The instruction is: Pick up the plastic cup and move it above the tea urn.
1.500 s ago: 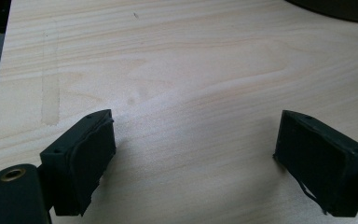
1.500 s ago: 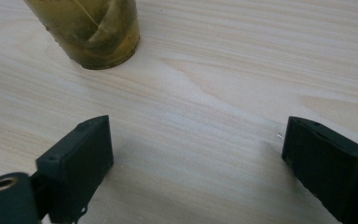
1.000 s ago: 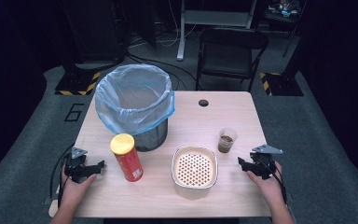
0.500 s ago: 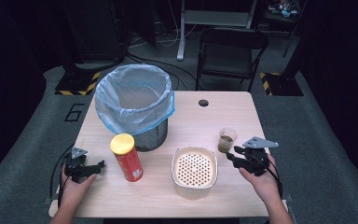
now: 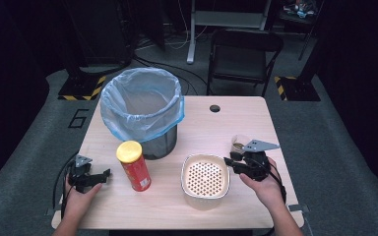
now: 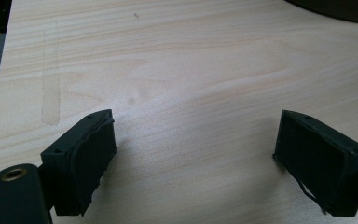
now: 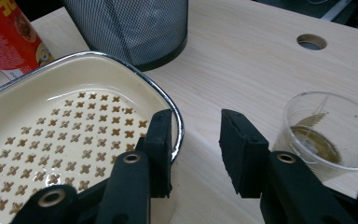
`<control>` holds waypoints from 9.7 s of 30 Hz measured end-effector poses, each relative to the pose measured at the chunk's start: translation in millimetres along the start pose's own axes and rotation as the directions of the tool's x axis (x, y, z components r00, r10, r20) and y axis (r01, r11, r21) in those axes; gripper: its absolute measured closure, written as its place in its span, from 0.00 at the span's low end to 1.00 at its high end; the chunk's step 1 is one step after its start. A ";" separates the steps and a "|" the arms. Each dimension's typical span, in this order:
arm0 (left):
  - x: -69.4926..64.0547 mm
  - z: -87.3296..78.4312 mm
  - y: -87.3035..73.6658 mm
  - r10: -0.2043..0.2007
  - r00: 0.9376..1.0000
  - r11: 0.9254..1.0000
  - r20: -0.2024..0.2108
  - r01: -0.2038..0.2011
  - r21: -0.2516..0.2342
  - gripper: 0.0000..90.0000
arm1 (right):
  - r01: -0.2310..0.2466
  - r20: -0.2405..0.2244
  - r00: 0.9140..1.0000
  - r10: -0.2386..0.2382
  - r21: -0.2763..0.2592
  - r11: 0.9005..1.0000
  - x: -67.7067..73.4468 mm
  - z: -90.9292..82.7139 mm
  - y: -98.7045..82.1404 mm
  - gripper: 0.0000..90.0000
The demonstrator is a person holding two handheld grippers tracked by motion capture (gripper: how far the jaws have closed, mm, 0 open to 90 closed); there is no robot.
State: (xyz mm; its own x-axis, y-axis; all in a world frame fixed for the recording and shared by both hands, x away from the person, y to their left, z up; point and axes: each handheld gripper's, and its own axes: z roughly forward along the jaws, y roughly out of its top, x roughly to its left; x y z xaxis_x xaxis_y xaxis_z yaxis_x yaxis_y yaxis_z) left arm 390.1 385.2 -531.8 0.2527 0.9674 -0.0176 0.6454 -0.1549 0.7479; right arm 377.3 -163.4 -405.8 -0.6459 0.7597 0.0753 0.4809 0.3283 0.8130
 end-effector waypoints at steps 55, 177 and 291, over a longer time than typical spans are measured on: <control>-0.6 -0.2 -0.2 -0.002 1.000 1.000 -0.002 0.002 -0.001 0.14 | -0.068 0.244 0.968 0.066 -0.002 0.998 -72.4 42.0 -0.5 0.16; -1.0 -0.6 -0.1 0.003 1.000 1.000 -0.004 -0.003 0.002 0.14 | 0.213 0.013 0.977 -0.213 -0.048 0.976 -61.7 26.0 -18.3 0.37; -1.7 -0.5 -0.3 0.000 1.000 1.000 0.000 0.000 -0.001 0.14 | 0.836 0.263 -0.545 -0.796 0.236 -0.495 90.0 42.2 0.3 0.37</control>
State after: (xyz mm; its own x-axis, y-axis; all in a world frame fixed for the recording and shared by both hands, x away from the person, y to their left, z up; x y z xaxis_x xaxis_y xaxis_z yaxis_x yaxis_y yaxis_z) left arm 389.2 383.7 -531.7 0.2530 0.9673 -0.0177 0.6449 -0.1549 0.7484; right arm 344.3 -71.2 -423.2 0.1254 -0.5280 -0.8399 -0.6380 0.6054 -0.4758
